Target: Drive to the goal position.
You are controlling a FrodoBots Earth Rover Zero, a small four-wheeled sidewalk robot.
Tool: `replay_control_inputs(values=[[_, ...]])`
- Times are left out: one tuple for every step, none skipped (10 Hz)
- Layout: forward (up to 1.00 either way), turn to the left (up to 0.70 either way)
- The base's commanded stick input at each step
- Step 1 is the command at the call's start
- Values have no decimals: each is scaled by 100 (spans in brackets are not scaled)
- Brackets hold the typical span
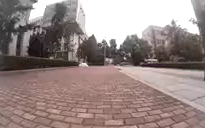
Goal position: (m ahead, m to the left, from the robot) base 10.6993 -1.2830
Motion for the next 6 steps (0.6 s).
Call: replay_control_inputs(values=[[70,0],[70,0],[70,0],[70,0],[70,0],[70,3]])
